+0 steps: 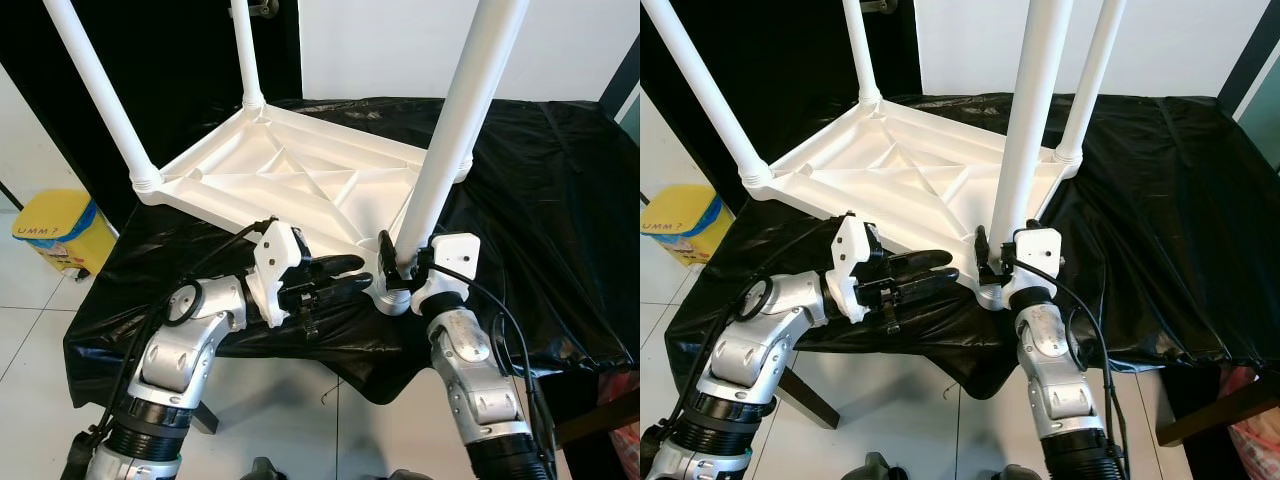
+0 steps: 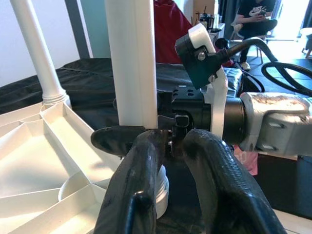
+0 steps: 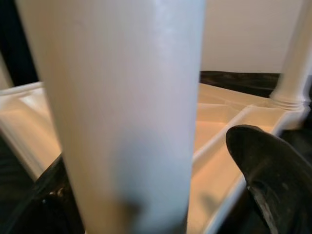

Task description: Building children table

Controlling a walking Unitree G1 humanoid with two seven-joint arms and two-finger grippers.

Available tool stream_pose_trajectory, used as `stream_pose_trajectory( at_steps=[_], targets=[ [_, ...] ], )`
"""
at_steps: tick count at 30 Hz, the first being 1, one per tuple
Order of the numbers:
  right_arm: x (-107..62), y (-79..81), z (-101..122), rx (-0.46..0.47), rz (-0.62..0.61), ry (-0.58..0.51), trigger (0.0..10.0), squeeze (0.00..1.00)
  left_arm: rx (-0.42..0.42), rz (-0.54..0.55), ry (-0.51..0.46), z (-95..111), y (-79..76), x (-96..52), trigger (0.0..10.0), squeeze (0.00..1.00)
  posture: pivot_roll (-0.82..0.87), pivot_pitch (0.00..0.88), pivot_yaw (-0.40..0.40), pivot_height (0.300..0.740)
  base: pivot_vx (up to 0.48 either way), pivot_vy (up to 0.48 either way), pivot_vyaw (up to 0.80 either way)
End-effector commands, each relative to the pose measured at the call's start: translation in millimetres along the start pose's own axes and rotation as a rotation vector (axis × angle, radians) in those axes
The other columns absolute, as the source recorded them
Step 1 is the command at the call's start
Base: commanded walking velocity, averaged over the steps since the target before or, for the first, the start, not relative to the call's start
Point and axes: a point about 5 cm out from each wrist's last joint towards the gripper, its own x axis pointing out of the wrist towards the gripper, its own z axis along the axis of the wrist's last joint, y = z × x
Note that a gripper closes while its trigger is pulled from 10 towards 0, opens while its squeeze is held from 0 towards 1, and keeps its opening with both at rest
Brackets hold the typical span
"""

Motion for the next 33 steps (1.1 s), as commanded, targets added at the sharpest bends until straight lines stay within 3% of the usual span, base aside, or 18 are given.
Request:
stream_pose_trajectory(
  at_steps=[1, 3, 4, 6, 8, 10, 11, 14, 15, 16, 18, 19, 20, 21, 32, 33],
  targets=[
    [0.0, -3.9, 1, 0.014, 0.011, -0.009, 10.0, 1.00, -0.002, 0.191, 0.019, -2, 11.4, -3.0, 10.0, 0.00, -0.10, 0.019, 0.011, 0.740, 0.000, 0.000, 0.00],
    [1.2, -10.3, 2, 0.000, 0.069, -0.003, 10.0, 1.00, -0.003, 0.195, 0.025, -3, 11.4, -2.4, 10.0, 0.00, -0.10, 0.020, 0.012, 0.740, 0.000, 0.000, 0.00],
    [3.8, -15.6, 1, -0.023, 0.144, 0.006, 10.0, 0.00, -0.011, 0.199, 0.033, -5, 11.5, -1.5, 10.0, 0.00, -0.10, 0.020, 0.014, 0.740, 0.000, 0.000, 0.00],
    [3.8, -15.6, 1, -0.023, 0.144, 0.006, 10.0, 0.00, -0.011, 0.199, 0.033, -5, 11.5, -1.5, 10.0, 0.00, -0.10, 0.020, 0.014, 0.740, 0.000, 0.000, 0.00],
    [8.4, -20.0, 1, -0.047, 0.256, 0.022, 10.0, 0.00, -0.006, 0.205, 0.045, -7, 11.0, 0.1, 10.0, 0.00, -0.10, 0.019, 0.016, 0.740, 0.000, 0.000, 0.00],
    [8.4, -20.0, 1, -0.047, 0.256, 0.022, 10.0, 0.00, -0.006, 0.205, 0.045, -7, 11.0, 0.1, 10.0, 0.00, -0.10, 0.019, 0.016, 0.740, 0.000, 0.000, 0.00],
    [12.3, -20.5, 0, -0.058, 0.328, 0.039, 10.0, 0.00, 0.012, 0.207, 0.054, -8, 10.2, 1.0, 10.0, 0.00, -0.10, 0.016, 0.015, 0.740, 0.000, 0.000, 0.00],
    [16.1, -20.5, -1, -0.057, 0.385, 0.057, 10.0, 0.00, 0.023, 0.207, 0.064, -9, 9.7, 1.5, 10.0, 0.00, -0.09, 0.014, 0.013, 0.740, 0.000, 0.000, 0.00],
    [18.8, -20.3, -3, -0.062, 0.446, 0.082, 9.9, 0.00, 0.021, 0.199, 0.070, -11, 8.8, 1.3, 10.0, 0.00, -0.09, 0.011, 0.012, 0.740, 0.000, 0.000, 0.00],
    [20.8, -20.3, -5, -0.067, 0.485, 0.103, 9.1, 0.00, 0.018, 0.189, 0.078, -12, 7.6, 0.4, 10.0, 0.00, -0.08, 0.010, 0.008, 0.740, 0.000, 0.000, 0.00],
    [20.8, -20.3, -5, -0.067, 0.485, 0.103, 9.1, 0.00, 0.018, 0.189, 0.078, -12, 7.6, 0.4, 10.0, 0.00, -0.08, 0.010, 0.008, 0.740, 0.000, 0.000, 0.00],
    [21.5, -20.7, -8, -0.073, 0.521, 0.124, 1.9, 0.00, 0.018, 0.177, 0.090, -14, 5.7, -0.6, 10.0, 0.00, -0.08, 0.008, 0.007, 0.740, 0.000, 0.000, 0.00],
    [21.6, -21.3, -11, -0.079, 0.542, 0.139, 1.9, 0.00, 0.021, 0.168, 0.104, -17, 4.0, -1.4, 10.0, 0.00, -0.08, 0.009, 0.006, 0.740, 0.000, 0.000, 0.00],
    [21.5, -22.0, -13, -0.086, 0.554, 0.151, 0.0, 0.00, 0.021, 0.162, 0.117, -19, 2.2, -2.1, 10.0, 0.00, -0.08, 0.008, 0.005, 0.740, 0.000, 0.000, 0.00],
    [19.2, -32.4, -22, -0.088, 0.551, 0.191, 0.0, 0.00, -0.014, 0.143, 0.162, -32, -4.6, -5.7, 10.0, 0.00, -0.08, 0.002, 0.015, 0.740, 0.000, 0.000, 0.00],
    [18.9, -33.8, -23, -0.085, 0.543, 0.193, 1.9, 0.00, -0.024, 0.142, 0.163, -33, -5.2, -5.8, 10.0, 0.00, -0.08, 0.002, 0.015, 0.740, 0.000, 0.000, 0.00]
  ],
)
